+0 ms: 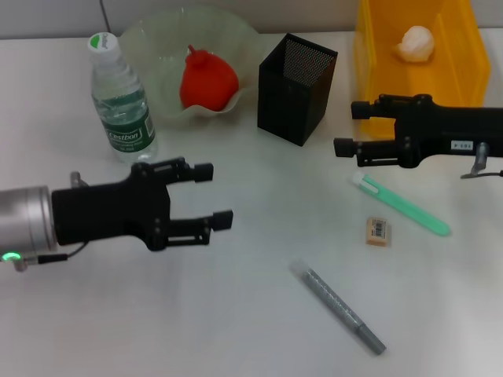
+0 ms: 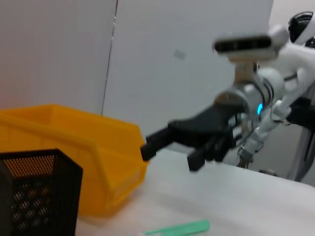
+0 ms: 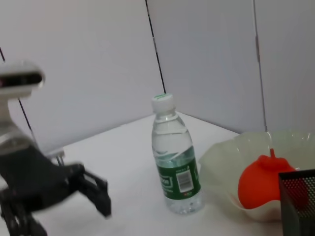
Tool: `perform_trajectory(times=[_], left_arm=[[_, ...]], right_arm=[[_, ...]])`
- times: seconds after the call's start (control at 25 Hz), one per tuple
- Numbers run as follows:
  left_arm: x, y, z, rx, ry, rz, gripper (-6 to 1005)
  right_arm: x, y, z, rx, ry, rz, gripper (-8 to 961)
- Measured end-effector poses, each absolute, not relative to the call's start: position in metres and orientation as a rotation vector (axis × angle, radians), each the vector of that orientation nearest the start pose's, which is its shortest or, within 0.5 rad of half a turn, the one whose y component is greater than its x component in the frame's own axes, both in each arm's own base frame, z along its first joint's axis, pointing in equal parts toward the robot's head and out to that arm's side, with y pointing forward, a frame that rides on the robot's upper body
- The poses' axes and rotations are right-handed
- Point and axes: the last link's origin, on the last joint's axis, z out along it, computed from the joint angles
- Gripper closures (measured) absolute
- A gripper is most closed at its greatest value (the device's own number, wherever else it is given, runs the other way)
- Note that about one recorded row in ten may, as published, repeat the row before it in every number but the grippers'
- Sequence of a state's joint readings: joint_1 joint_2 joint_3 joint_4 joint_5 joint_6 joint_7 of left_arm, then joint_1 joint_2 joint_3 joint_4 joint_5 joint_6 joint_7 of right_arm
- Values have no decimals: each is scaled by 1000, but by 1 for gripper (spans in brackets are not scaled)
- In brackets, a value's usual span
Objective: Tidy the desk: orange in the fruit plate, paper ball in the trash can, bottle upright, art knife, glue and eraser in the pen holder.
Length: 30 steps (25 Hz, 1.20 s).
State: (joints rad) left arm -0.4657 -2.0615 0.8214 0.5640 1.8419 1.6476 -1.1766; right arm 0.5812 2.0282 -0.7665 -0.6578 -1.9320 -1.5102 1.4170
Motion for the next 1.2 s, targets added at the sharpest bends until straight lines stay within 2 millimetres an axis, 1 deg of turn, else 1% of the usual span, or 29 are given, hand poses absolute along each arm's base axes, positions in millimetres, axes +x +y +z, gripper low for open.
perform_trajectory(times=[0.08, 0.16, 0.2, 0.24, 0.28, 0.32, 0.44, 0.52, 0.64, 0.72, 0.8, 0.88, 1.0, 1.2], left_arm=[[-266, 295, -25, -2809, -420, -841, 197], [-266, 295, -26, -2809, -420, -840, 197], [-266, 295, -26, -2809, -420, -840, 197], [-266, 295, -27, -2808, -418, -837, 197], [-266, 297, -28, -2805, -408, -826, 197], [-266, 298, -28, -2805, -404, -825, 197], [-264, 299, -28, -2806, -388, -821, 197], [-264, 300, -28, -2805, -386, -817, 197], [-264, 302, -28, -2803, -384, -811, 197], [-264, 303, -28, -2802, -381, -807, 197], [-263, 303, -28, -2801, -379, -806, 197], [-263, 304, -27, -2800, -377, -807, 197], [-263, 304, -28, -2799, -377, -805, 197], [-263, 305, -28, -2795, -381, -801, 197]], right_arm=[[240, 358, 22, -2745, 597, 660, 283], [232, 362, 34, -2760, 669, 614, 284], [226, 365, 41, -2766, 727, 560, 285], [221, 368, 48, -2767, 771, 501, 285], [212, 373, 59, -2769, 846, 376, 286], [212, 373, 59, -2769, 846, 376, 287], [197, 381, 70, -2769, 980, 127, 289], [189, 386, 72, -2755, 1054, -52, 290], [183, 392, 67, -2702, 1115, -295, 292], [181, 396, 59, -2673, 1108, -423, 293], [183, 400, 49, -2654, 1096, -513, 295], [186, 403, 39, -2648, 1093, -551, 296], [189, 407, 24, -2641, 1069, -560, 298], [191, 408, 1, -2635, 972, -590, 301]])
